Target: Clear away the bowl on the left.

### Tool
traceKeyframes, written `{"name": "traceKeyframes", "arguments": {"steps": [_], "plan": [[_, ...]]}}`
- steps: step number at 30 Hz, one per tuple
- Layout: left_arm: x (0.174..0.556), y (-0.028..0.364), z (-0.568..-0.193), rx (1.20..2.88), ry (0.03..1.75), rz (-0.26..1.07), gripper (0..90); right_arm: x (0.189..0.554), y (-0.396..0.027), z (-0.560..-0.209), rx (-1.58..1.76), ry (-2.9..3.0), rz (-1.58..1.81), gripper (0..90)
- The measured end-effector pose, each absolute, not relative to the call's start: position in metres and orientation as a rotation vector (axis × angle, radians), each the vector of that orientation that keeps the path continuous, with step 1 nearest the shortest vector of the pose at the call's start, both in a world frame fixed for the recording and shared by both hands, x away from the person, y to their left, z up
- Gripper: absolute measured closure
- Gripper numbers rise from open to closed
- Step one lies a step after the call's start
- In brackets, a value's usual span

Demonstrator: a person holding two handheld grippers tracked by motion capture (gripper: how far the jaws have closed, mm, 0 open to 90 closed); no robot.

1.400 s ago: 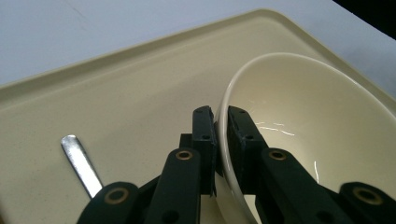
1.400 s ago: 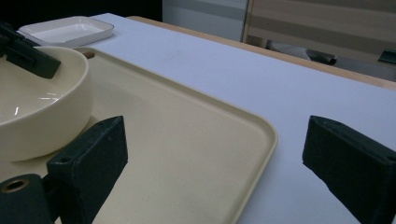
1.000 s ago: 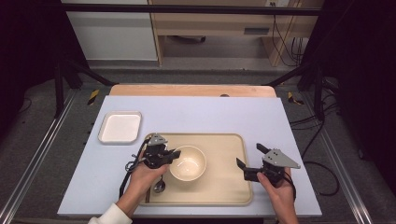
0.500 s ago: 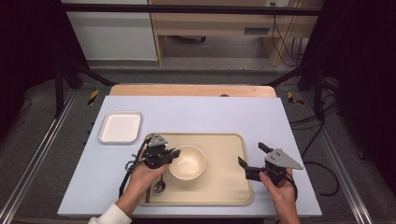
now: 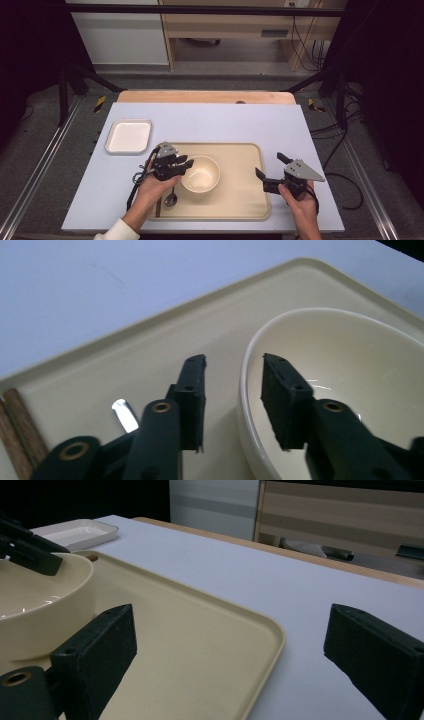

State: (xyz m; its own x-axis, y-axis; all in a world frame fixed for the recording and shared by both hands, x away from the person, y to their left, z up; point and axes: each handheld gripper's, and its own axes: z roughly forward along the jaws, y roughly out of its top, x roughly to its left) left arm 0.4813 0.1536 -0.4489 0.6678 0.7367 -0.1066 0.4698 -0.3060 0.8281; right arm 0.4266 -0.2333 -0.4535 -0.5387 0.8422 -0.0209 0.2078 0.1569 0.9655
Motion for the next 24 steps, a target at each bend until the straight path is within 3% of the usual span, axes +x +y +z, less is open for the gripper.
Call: {"name": "traceKeyframes", "arguments": {"steps": [9,24], "plan": [[0.474,0.171,-0.429,1.916,0.879,0.570,30.9,0.427,-0.233,-0.454,0.996,1.855,1.400,7.0],[0.475,0.209,-0.404,1.835,0.845,0.711,9.5,0.427,-0.232,-0.455,0.999,1.853,1.390,6.8]]}}
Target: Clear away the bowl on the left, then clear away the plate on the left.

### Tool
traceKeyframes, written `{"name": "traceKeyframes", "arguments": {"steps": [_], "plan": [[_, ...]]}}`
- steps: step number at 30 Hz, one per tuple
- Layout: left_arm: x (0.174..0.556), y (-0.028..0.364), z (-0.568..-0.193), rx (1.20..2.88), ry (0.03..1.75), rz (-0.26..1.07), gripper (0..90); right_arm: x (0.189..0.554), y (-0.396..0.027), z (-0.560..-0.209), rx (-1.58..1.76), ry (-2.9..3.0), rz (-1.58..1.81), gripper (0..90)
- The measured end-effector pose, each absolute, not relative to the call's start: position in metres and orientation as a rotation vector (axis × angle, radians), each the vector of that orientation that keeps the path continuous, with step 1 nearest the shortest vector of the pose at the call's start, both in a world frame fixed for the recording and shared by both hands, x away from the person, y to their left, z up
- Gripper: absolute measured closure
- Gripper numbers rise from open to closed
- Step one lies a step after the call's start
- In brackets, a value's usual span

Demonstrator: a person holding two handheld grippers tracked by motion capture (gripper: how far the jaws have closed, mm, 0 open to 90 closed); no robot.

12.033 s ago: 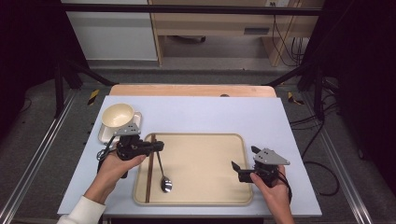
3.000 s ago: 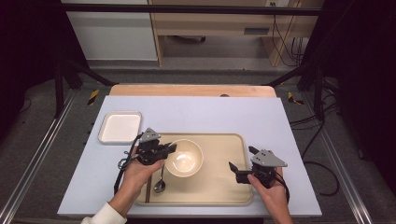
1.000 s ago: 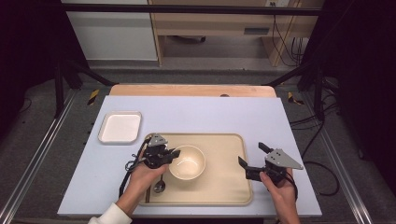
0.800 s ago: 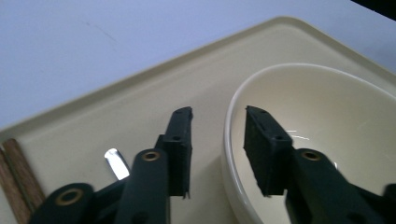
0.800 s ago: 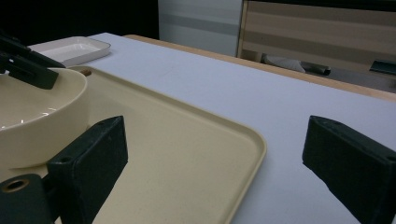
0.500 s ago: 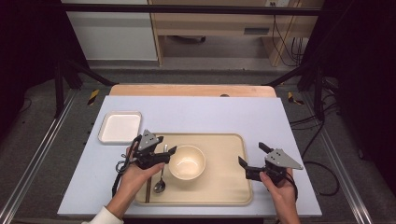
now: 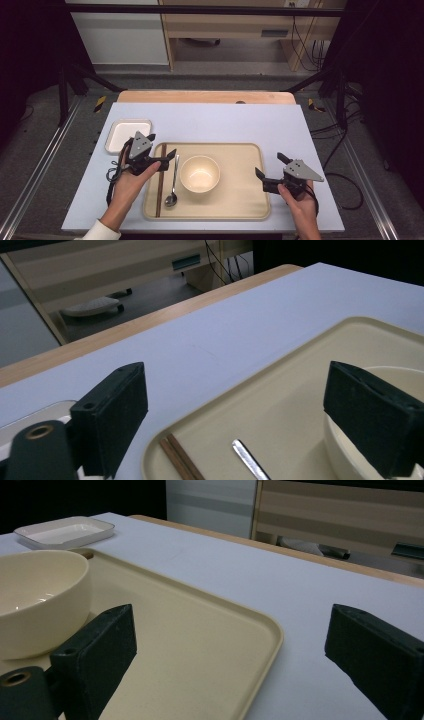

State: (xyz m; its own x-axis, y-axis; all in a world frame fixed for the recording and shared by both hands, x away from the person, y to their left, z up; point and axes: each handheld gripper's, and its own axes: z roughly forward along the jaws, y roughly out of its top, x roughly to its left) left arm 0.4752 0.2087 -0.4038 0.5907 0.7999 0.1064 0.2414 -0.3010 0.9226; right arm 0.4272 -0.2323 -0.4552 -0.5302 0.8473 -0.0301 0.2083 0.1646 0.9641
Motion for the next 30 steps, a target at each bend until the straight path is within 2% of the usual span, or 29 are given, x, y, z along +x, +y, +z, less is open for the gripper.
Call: {"name": "traceKeyframes", "arguments": {"steps": [5,14,24,30], "plan": [[0.484,0.235,-0.399,1.821,0.885,0.788,8.0,0.427,-0.232,-0.455,1.004,1.849,1.392,6.8],[0.502,0.291,-0.393,1.770,1.017,0.864,11.7,0.427,-0.231,-0.456,0.997,1.851,1.379,6.8],[0.517,0.344,-0.398,1.750,1.169,0.874,24.4,0.428,-0.229,-0.457,1.003,1.853,1.374,7.0],[0.527,0.364,-0.411,1.761,1.260,0.842,38.1,0.428,-0.228,-0.458,1.002,1.859,1.370,7.0]]}}
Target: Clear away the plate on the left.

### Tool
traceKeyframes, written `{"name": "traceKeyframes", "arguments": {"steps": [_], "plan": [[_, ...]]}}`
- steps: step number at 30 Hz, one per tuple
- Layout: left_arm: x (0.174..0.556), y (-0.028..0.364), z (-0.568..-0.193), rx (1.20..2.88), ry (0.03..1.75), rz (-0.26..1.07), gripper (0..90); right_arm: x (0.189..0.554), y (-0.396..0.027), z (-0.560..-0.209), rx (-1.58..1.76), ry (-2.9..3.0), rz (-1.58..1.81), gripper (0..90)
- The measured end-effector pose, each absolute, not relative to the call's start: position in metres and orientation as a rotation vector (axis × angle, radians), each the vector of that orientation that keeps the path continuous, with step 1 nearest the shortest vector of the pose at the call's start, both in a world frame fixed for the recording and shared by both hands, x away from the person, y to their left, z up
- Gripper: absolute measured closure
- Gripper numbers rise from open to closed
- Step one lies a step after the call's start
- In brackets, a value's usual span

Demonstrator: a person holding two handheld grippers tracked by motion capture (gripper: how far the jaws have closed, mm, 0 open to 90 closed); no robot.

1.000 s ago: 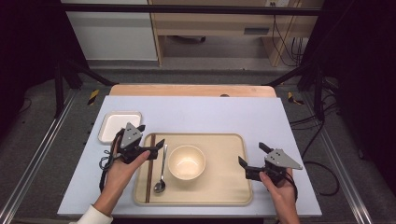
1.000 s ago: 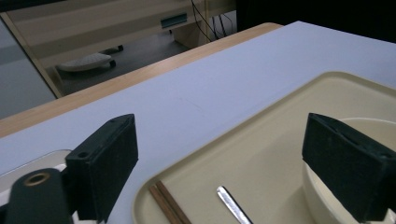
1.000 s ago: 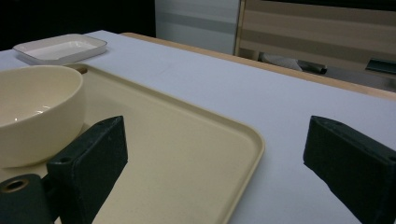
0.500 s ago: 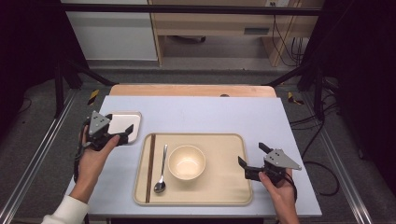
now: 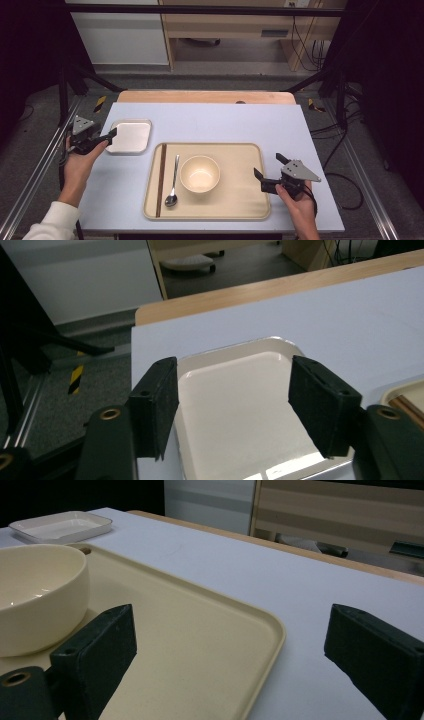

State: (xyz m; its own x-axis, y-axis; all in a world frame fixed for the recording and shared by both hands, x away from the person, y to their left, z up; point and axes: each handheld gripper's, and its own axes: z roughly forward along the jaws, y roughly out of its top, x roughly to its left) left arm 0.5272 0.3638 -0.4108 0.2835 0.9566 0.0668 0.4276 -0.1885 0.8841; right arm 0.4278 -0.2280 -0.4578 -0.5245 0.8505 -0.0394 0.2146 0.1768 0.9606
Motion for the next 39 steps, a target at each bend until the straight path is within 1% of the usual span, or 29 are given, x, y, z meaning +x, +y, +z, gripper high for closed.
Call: {"name": "traceKeyframes", "arguments": {"steps": [4,10,14,20,24,26,39], "plan": [[0.531,0.375,-0.421,1.760,1.320,0.807,50.5,0.428,-0.228,-0.458,1.006,1.863,1.367,7.0],[0.537,0.385,-0.431,1.804,1.379,0.787,60.5,0.428,-0.226,-0.459,1.004,1.870,1.362,7.0],[0.539,0.389,-0.440,1.785,1.415,0.764,63.9,0.428,-0.226,-0.459,1.001,1.873,1.361,7.0],[0.542,0.392,-0.453,1.796,1.455,0.731,65.2,0.428,-0.226,-0.459,1.005,1.874,1.363,7.0],[0.545,0.393,-0.457,1.801,1.487,0.711,66.5,0.429,-0.225,-0.460,1.004,1.880,1.360,7.0],[0.547,0.394,-0.460,1.792,1.500,0.681,67.1,0.428,-0.225,-0.460,1.007,1.883,1.361,7.0],[0.554,0.394,-0.470,1.795,1.563,0.616,70.3,0.429,-0.224,-0.461,1.011,1.887,1.359,7.0]]}}
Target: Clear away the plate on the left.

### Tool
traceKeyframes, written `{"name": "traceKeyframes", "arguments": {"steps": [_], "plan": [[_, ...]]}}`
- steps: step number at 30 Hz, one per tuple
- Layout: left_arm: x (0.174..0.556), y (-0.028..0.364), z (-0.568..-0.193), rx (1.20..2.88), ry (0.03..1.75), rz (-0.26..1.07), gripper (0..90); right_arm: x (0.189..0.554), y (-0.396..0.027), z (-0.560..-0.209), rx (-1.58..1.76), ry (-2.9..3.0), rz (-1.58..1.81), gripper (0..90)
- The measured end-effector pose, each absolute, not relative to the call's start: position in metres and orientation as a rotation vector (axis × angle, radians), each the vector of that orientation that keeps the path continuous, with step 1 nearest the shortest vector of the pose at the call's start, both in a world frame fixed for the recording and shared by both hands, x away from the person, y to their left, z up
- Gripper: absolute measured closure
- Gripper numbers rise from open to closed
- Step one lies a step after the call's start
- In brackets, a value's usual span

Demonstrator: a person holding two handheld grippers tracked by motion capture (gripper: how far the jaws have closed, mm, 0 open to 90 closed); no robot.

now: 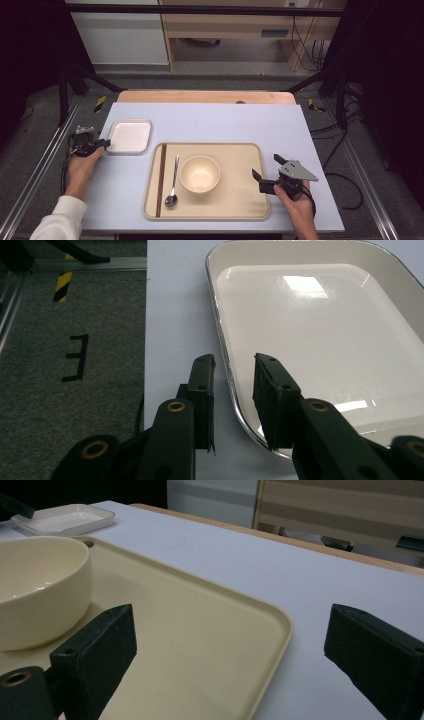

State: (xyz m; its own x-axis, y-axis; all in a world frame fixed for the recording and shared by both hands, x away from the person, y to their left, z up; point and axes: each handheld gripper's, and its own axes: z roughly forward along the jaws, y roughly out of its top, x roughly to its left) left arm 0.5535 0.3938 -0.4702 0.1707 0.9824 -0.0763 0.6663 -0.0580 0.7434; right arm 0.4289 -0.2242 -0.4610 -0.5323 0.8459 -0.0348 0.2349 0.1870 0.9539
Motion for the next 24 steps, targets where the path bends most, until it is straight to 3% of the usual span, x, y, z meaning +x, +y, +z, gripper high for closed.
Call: {"name": "traceKeyframes", "arguments": {"steps": [24], "plan": [[0.5554,0.3975,-0.4781,1.613,1.650,0.519,86.3,0.4297,-0.2230,-0.4627,1.012,1.897,1.353,7.0]]}}
